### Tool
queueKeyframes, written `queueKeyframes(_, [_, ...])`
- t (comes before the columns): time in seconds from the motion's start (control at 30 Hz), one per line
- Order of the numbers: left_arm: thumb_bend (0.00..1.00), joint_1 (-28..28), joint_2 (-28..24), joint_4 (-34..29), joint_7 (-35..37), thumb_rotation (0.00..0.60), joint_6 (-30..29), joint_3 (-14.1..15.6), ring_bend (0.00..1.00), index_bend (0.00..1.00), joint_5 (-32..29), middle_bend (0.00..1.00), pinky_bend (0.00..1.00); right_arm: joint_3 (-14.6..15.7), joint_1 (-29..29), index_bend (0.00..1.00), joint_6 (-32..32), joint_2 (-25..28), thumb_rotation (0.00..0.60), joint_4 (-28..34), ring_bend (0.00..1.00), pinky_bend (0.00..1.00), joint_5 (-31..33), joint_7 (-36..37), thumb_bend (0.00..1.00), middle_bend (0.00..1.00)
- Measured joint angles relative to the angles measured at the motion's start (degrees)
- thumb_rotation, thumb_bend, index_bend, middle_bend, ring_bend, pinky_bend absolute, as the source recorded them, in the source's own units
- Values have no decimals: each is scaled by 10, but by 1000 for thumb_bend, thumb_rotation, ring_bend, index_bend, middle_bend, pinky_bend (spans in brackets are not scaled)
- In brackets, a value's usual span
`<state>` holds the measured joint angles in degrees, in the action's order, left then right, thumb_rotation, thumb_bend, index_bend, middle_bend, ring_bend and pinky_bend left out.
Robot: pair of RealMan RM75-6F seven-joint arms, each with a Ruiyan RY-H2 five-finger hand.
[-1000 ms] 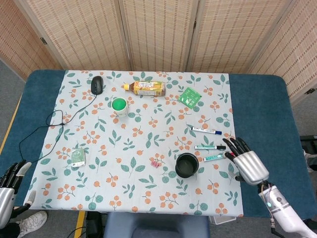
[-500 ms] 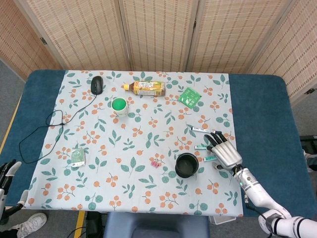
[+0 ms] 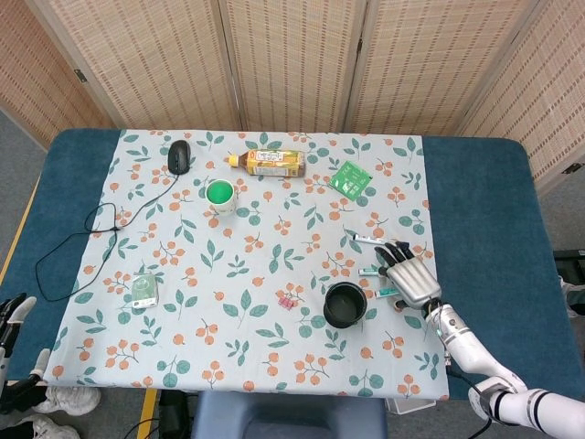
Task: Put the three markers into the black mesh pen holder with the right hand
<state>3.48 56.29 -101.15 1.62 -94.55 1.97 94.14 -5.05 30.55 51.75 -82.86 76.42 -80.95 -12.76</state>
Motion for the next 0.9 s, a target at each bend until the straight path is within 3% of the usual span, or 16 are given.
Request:
queueKeyframes(0.53, [448,4,-1,3,6,600,-7,0,51,0,5,74,223,10,13,520,-16,-18,600,-21,0,0,26,-7,249,78])
queueKeyframes(0.9, [448,6,1,12,12,600,-18,-3,51,0,8,74,223,10,22,662,-20,-32,600,-38,0,0,41,-8,258,131])
